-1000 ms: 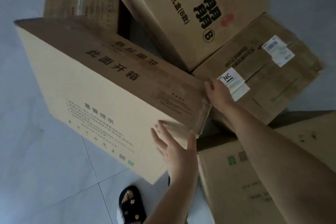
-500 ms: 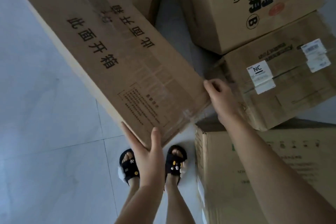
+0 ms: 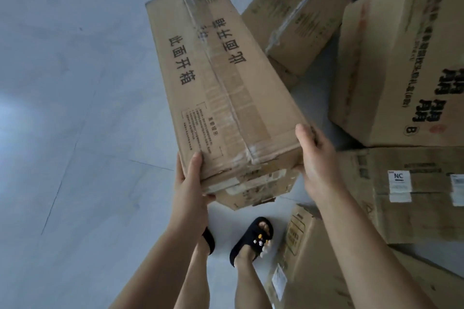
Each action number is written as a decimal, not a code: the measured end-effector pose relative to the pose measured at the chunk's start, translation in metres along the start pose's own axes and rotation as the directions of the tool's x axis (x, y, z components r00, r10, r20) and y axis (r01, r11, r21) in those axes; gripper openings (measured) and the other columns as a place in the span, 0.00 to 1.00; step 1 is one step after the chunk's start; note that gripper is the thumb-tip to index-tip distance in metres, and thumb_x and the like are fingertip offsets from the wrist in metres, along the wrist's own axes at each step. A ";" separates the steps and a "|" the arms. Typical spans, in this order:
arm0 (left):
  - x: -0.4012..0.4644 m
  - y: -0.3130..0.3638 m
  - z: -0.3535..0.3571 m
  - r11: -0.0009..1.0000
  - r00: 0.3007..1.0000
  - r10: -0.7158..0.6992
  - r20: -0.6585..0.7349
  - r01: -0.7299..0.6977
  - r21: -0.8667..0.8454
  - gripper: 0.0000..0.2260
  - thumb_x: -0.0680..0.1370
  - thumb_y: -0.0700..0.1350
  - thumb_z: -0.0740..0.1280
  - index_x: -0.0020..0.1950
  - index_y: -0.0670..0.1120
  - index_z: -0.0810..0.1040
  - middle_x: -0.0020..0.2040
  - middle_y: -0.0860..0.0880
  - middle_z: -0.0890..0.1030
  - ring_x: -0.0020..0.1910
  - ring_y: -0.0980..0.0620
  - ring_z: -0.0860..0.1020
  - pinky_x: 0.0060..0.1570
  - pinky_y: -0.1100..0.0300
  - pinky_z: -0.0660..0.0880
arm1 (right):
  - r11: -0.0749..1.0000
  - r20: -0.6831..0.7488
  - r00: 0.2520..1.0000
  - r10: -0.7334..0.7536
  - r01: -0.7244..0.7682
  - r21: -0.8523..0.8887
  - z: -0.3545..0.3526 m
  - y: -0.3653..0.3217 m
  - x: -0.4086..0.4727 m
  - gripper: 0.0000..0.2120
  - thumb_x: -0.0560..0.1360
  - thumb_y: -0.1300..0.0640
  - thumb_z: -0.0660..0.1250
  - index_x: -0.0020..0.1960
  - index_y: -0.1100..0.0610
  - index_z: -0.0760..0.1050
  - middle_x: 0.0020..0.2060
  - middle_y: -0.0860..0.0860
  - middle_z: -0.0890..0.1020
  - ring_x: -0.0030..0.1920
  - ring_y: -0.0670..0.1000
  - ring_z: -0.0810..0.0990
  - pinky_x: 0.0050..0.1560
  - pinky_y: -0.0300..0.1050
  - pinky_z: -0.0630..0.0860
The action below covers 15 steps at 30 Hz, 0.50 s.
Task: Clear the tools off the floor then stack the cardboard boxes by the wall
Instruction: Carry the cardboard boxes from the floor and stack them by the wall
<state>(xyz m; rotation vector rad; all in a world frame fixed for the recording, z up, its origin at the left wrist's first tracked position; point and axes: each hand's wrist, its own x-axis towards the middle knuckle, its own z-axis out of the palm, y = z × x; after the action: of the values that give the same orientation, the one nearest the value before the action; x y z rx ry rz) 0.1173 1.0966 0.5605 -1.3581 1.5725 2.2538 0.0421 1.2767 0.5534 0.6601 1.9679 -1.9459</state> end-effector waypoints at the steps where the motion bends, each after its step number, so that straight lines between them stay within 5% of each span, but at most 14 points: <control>1: -0.007 0.013 -0.012 1.000 1.000 -0.012 -0.002 0.012 -0.022 0.10 0.81 0.49 0.60 0.60 0.58 0.75 0.45 0.52 0.82 0.35 0.53 0.80 0.29 0.59 0.70 | 0.999 0.009 1.000 -0.028 0.029 -0.024 0.012 -0.014 -0.014 0.07 0.75 0.45 0.64 0.52 0.41 0.76 0.54 0.45 0.82 0.57 0.47 0.79 0.63 0.52 0.73; 5: -0.043 0.067 -0.061 0.992 1.000 -0.028 -0.013 0.026 -0.121 0.11 0.80 0.49 0.60 0.62 0.55 0.74 0.47 0.50 0.82 0.38 0.51 0.78 0.33 0.55 0.70 | 0.978 0.068 0.988 -0.138 0.147 -0.145 0.060 -0.069 -0.070 0.11 0.79 0.51 0.59 0.61 0.44 0.72 0.53 0.37 0.78 0.51 0.31 0.76 0.52 0.27 0.72; 10: -0.086 0.141 -0.137 0.979 0.999 0.021 -0.041 -0.029 -0.202 0.12 0.81 0.48 0.59 0.63 0.57 0.73 0.51 0.53 0.82 0.44 0.53 0.80 0.38 0.54 0.76 | 0.963 0.176 0.964 -0.199 0.226 -0.149 0.135 -0.122 -0.138 0.18 0.79 0.50 0.59 0.69 0.48 0.69 0.57 0.38 0.78 0.56 0.34 0.76 0.53 0.29 0.74; 15: -0.106 0.203 -0.207 0.973 0.990 0.106 -0.096 -0.124 -0.196 0.14 0.80 0.48 0.60 0.66 0.56 0.72 0.47 0.56 0.82 0.37 0.58 0.80 0.30 0.62 0.75 | 0.980 0.215 0.961 -0.174 0.190 -0.058 0.212 -0.150 -0.182 0.14 0.78 0.49 0.61 0.63 0.43 0.72 0.58 0.43 0.80 0.60 0.46 0.77 0.64 0.55 0.73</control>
<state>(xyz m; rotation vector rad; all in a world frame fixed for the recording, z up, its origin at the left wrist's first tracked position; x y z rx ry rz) 0.2044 0.8803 0.7626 -1.4643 1.5195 2.5171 0.0969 1.0485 0.7668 0.2485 2.0203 -1.9381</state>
